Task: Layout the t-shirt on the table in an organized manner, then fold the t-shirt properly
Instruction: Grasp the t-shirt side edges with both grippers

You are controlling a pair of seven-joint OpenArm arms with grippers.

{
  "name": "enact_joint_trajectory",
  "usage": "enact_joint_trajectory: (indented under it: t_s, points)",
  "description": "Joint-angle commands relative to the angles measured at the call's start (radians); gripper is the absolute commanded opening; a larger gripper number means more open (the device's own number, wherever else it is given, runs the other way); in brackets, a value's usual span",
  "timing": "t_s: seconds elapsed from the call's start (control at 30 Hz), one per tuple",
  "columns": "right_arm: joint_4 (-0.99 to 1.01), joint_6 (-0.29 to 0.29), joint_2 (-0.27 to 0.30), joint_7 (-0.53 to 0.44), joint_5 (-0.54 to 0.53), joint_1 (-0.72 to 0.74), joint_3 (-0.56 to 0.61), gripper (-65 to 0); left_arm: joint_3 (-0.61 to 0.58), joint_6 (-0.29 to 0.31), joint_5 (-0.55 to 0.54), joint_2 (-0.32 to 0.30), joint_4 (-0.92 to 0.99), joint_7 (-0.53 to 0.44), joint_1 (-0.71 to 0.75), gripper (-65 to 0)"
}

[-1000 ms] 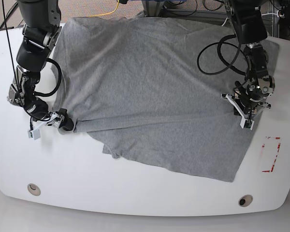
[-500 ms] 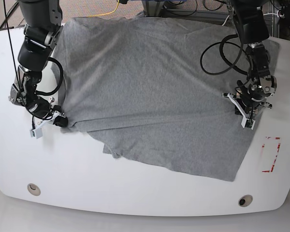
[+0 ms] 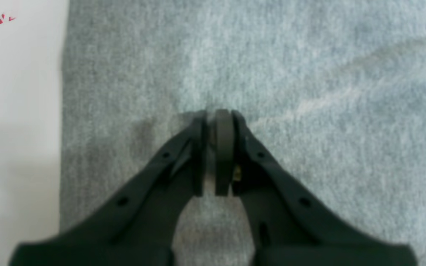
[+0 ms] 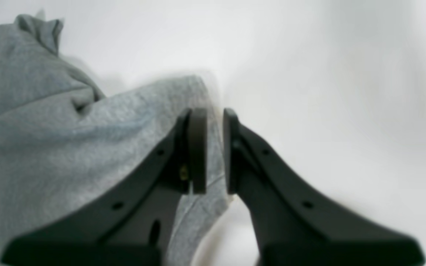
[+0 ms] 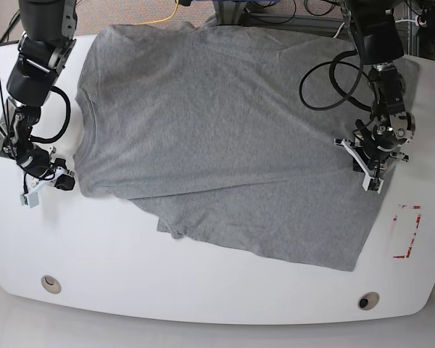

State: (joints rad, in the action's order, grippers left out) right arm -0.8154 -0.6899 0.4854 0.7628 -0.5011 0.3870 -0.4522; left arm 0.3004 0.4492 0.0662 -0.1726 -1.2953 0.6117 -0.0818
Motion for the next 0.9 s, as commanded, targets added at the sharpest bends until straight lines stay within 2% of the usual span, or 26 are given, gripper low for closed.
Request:
enact_joint_trajectory:
  t_s: [0.0, 0.17, 0.2, 0.27, 0.33, 0.4, 0.43, 0.47, 0.6, 0.67, 0.8, 0.87]
  points:
    - [-0.019, -0.008, 0.023, -0.016, -0.021, 0.023, -0.007, -57.5, 0.001, 0.0, 0.048, -0.006, 0.007, 0.098, 0.018, -61.7]
    - [-0.026, -0.008, 0.02, -0.012, -0.032, 0.008, -0.009, -55.5, 0.003, 0.0, 0.047, -0.006, 0.003, 0.104, 0.018, -61.5]
    - [-0.038, -0.008, 0.019, -0.004, -0.032, 0.007, -0.009, -52.8, 0.009, 0.001, 0.039, -0.006, -0.005, 0.113, 0.018, -61.4]
    - [-0.074, -0.008, 0.017, 0.034, -0.032, 0.008, -0.009, -46.1, 0.03, 0.001, 0.013, -0.006, -0.028, 0.13, 0.018, -61.2]
    - [-0.137, -0.008, 0.016, 0.096, -0.032, 0.007, -0.01, -34.9, 0.062, 0.003, -0.035, -0.006, -0.059, 0.146, 0.015, -60.1]
    - [-0.21, -0.008, -0.001, 0.152, -0.032, 0.003, -0.01, -26.6, 0.079, 0.003, -0.078, -0.006, -0.077, 0.156, 0.01, -56.7]
    - [-0.27, -0.008, -0.021, 0.197, -0.032, -0.004, -0.013, -21.9, 0.087, 0.003, -0.11, -0.006, -0.093, 0.164, 0.004, -52.9]
    - [-0.322, -0.008, -0.032, 0.223, -0.032, -0.018, -0.021, -19.8, 0.09, 0.003, -0.13, -0.006, -0.108, 0.17, -0.006, -50.0]
    - [-0.568, -0.008, -0.092, 0.323, -0.032, -0.095, -0.07, -20.3, 0.095, 0.003, -0.177, -0.008, -0.163, 0.21, -0.043, -35.3]
    - [-0.672, -0.008, -0.132, 0.363, -0.032, -0.127, -0.081, -21.6, 0.095, 0.003, -0.179, -0.008, -0.198, 0.227, -0.054, -30.7]
    - [-0.781, -0.008, -0.173, 0.423, -0.032, -0.184, -0.084, -25.0, 0.095, 0.003, -0.18, -0.005, -0.272, 0.253, -0.065, -31.8]
    - [-0.812, -0.008, -0.192, 0.426, -0.032, -0.221, -0.081, -29.6, 0.092, 0.003, -0.18, -0.003, -0.307, 0.27, -0.066, -32.2]
